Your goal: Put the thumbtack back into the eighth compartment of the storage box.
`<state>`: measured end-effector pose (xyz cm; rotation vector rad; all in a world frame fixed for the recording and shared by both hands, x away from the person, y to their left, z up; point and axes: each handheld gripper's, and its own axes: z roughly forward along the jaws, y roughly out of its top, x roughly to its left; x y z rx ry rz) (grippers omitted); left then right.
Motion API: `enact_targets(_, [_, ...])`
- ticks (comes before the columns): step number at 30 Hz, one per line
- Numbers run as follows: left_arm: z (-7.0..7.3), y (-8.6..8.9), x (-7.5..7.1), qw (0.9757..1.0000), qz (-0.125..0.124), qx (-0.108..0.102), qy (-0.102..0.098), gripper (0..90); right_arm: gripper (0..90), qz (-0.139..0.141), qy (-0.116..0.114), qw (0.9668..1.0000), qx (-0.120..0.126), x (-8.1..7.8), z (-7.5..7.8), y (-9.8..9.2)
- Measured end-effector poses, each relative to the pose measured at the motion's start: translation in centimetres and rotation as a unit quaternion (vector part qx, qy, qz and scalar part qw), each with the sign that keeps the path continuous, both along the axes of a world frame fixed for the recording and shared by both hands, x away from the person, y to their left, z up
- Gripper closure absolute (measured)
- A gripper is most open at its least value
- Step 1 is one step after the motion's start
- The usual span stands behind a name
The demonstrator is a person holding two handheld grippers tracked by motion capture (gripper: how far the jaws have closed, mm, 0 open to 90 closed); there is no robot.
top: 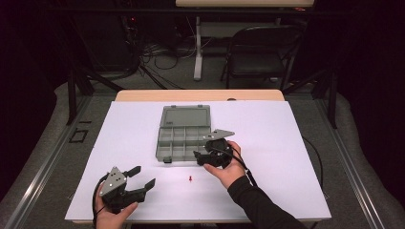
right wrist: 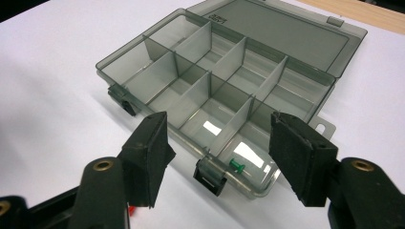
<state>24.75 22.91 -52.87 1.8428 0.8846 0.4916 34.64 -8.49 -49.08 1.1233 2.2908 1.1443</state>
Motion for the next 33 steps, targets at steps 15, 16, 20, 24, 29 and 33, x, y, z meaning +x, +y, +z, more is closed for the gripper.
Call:
enact_targets(15, [0.0,0.0,0.0,1.0,0.0,-0.001,0.0,28.0,37.7,0.024,-0.001,0.9997,0.002,-2.3,-0.9,0.3])
enact_targets(16, [0.0,0.0,0.0,1.0,0.001,0.0,0.0,28.1,37.7,0.025,-0.003,0.9997,0.002,-2.4,-0.9,0.3])
enact_targets(20, [0.0,0.0,0.0,1.0,0.001,0.001,0.0,28.1,37.6,0.031,-0.003,0.9995,0.006,-3.0,-1.1,0.4])
enact_targets(24, [0.0,0.0,0.0,1.0,0.001,0.0,0.0,28.1,37.4,0.035,0.0,0.9994,0.007,-3.6,-1.6,0.5])
enact_targets(29, [0.0,0.0,0.0,1.0,0.001,0.0,0.0,28.1,37.3,0.038,0.006,0.9992,0.008,-4.1,-2.3,0.6])
enact_targets(33, [0.0,0.0,0.0,1.0,0.001,0.0,0.0,28.1,37.7,0.041,0.008,0.9991,0.007,-4.3,-2.9,0.8])
